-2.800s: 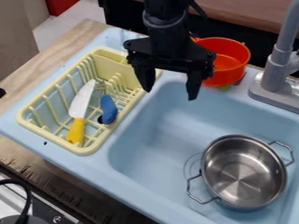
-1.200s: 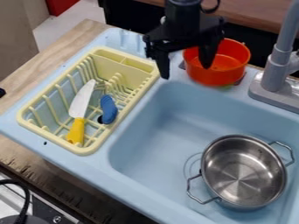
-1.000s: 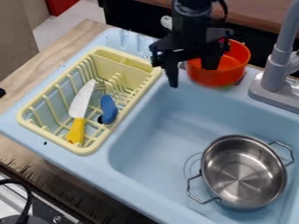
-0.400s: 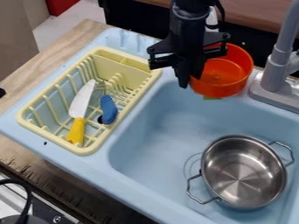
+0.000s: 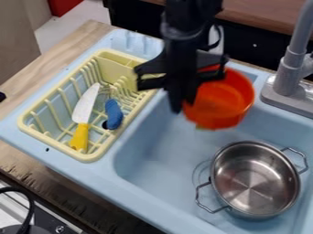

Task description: Take the red pot in the sink

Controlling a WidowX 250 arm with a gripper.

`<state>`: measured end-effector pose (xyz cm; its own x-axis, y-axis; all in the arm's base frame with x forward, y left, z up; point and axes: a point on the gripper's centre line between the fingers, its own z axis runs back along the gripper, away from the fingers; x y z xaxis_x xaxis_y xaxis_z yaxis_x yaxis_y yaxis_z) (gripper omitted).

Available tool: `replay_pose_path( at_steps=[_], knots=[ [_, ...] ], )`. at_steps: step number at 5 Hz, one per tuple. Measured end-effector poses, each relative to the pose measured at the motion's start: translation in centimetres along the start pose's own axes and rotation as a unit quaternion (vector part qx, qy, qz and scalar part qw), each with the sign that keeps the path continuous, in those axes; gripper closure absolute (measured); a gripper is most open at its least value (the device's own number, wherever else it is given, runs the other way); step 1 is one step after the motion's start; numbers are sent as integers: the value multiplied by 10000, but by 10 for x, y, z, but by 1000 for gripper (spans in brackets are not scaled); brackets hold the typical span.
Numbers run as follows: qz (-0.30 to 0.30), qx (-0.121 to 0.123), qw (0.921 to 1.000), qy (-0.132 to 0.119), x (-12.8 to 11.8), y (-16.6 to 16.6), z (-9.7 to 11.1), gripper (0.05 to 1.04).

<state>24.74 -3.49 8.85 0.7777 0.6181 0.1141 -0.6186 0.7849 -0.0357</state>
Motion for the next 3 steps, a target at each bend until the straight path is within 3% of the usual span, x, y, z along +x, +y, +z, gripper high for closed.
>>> replay_pose_path(
  at_steps=[1,2,3],
  knots=[
    [465,-150,9988,85,-27,-3,4,1027],
    [1323,-1,9908,288,-58,-12,3,1027],
    [1973,14,9803,129,-86,-24,3,1028]
  ],
)
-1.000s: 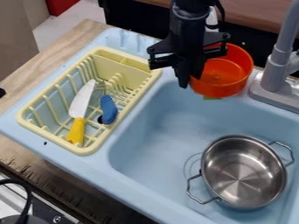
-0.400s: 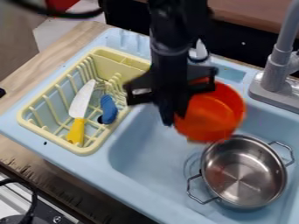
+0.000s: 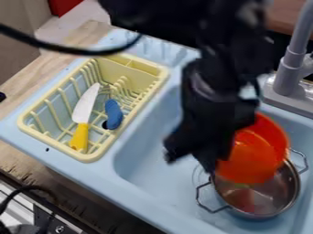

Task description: Take the red pot in the sink

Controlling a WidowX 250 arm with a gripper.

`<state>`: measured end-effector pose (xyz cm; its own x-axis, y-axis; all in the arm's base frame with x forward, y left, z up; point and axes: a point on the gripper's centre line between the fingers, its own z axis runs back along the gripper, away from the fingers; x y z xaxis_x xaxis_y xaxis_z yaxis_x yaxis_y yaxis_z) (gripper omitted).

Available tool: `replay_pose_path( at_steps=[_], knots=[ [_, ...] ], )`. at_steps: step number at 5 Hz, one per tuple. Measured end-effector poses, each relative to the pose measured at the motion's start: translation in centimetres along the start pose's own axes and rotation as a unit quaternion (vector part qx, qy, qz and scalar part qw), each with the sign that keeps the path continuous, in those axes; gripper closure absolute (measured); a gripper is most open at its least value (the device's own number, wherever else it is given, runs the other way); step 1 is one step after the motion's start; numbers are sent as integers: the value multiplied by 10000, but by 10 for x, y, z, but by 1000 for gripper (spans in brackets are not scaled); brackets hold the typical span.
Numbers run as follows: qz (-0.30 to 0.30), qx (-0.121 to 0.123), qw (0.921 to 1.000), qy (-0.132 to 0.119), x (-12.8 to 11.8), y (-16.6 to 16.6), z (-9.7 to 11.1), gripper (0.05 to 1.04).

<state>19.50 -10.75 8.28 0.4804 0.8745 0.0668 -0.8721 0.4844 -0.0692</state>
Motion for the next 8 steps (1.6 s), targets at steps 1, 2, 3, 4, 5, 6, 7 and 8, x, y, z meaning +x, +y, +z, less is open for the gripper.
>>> replay_pose_path(
  at_steps=[1,2,3,4,5,6,7,8],
  knots=[
    [955,-147,9951,-196,-25,2,-2,1028],
    [1562,-40,9870,-384,-34,-1,-16,1028],
    [1825,-121,9824,-370,-36,-8,-28,1028],
    [1827,-101,9831,-50,-34,-12,-32,1028],
    [1778,-9,9841,-10,-34,-12,-39,1028],
    [1663,14,9861,24,-36,-11,-40,1005],
    [1476,88,9890,101,-38,-9,-39,856],
    [1197,223,9923,229,-35,-7,-38,614]
  ],
)
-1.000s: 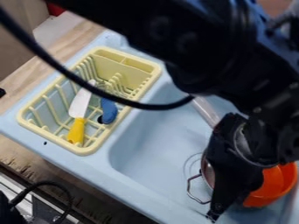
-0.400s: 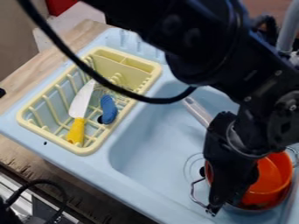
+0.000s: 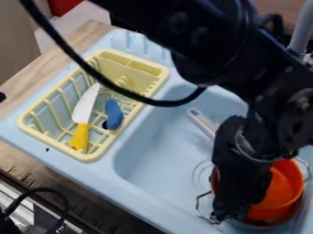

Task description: Take the red pot in the sink

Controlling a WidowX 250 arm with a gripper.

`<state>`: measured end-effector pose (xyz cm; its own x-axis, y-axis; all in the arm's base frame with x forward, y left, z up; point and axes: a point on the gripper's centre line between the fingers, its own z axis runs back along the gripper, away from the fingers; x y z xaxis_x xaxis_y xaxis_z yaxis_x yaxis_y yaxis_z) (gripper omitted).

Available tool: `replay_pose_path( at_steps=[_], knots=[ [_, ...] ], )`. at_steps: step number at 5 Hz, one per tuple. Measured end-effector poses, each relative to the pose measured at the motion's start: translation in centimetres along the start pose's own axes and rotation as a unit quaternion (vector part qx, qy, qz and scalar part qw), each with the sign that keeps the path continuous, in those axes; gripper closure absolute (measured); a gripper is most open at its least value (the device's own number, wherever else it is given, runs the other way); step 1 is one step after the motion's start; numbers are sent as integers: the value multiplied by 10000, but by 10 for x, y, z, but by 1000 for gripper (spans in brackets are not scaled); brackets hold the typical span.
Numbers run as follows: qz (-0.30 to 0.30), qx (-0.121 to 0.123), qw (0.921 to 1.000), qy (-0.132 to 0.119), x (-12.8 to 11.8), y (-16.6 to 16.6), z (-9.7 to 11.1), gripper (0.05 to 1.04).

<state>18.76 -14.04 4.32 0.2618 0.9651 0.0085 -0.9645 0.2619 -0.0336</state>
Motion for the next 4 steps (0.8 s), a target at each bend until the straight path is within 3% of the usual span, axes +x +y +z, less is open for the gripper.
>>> replay_pose_path(
  at_steps=[1,2,3,4],
  knots=[
    [-251,-157,9994,166,-1,-2,19,322],
    [-493,-276,9980,298,-5,1,32,95],
    [-689,-318,9964,384,-6,5,42,85],
    [-980,-355,9944,200,2,3,42,85]
  ],
)
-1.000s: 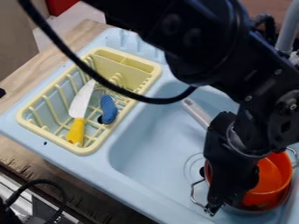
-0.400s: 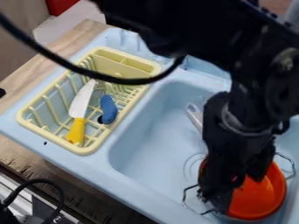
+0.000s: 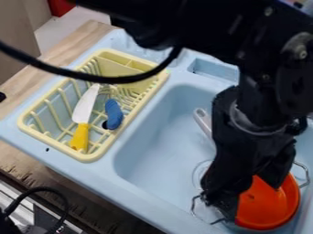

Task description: Take the red pot in the sink

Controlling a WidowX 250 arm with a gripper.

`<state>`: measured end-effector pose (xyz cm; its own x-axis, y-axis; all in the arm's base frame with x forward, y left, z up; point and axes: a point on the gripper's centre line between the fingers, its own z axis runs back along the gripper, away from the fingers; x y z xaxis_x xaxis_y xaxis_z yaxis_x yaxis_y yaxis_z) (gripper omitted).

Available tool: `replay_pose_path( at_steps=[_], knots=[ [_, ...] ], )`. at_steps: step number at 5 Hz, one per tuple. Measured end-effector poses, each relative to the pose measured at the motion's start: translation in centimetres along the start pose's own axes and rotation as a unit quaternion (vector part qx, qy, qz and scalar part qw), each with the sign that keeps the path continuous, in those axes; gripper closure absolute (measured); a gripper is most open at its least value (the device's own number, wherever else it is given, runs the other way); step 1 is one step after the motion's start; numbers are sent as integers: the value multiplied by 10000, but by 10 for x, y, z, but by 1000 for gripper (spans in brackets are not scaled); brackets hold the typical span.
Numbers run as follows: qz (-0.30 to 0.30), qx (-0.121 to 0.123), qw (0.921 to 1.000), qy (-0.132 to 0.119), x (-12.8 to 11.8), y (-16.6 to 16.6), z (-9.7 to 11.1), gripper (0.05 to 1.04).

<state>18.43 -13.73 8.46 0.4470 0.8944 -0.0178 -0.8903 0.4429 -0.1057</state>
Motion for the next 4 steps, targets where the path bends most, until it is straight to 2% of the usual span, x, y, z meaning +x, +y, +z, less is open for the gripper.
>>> replay_pose_path(
  at_steps=[1,2,3,4],
  knots=[
    [-1169,-244,9925,-249,19,-9,-1,85],
    [-2095,-166,9766,-459,36,-6,-3,85],
    [-2933,-256,9542,-527,56,-3,9,85],
    [-4110,183,9109,-316,76,11,13,85]
  ],
)
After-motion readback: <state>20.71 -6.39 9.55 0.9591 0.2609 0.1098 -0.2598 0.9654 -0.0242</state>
